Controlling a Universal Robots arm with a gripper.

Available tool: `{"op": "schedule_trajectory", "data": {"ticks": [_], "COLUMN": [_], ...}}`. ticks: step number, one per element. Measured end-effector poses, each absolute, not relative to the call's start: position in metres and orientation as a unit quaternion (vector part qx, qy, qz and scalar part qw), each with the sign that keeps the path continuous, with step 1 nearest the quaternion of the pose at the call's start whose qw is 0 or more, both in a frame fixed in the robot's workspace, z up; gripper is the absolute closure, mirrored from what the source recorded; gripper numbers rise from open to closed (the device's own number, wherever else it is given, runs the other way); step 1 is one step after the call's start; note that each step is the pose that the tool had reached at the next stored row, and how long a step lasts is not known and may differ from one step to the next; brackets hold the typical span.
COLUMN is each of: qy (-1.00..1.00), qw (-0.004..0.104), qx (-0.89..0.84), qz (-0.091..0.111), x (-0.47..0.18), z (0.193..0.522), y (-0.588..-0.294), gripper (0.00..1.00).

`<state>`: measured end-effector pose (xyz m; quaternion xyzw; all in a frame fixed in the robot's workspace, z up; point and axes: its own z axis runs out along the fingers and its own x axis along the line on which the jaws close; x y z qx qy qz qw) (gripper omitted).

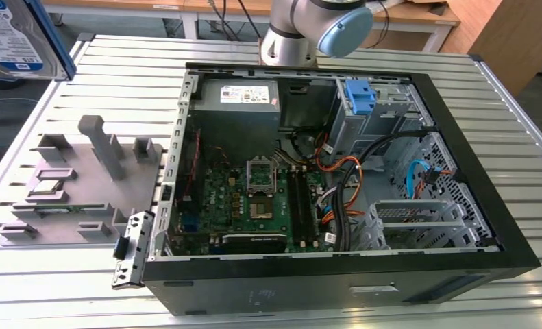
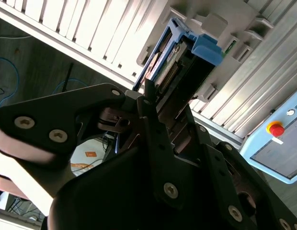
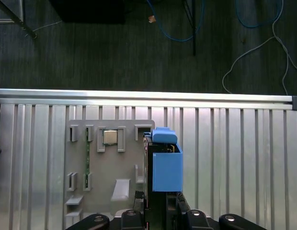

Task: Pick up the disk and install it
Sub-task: 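Pick up the disk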

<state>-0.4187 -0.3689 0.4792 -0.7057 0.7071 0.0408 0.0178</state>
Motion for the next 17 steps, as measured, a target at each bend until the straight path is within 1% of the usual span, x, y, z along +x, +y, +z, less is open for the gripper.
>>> {"op": "schedule_trajectory", "data": {"ticks": [17], "qy": [0.707], "qw": [0.019], "qx": [-0.706], "qz": [0.042], "x": [-0.419], "z": [0.494], "y": [-0.369], "gripper": [0.65]}}
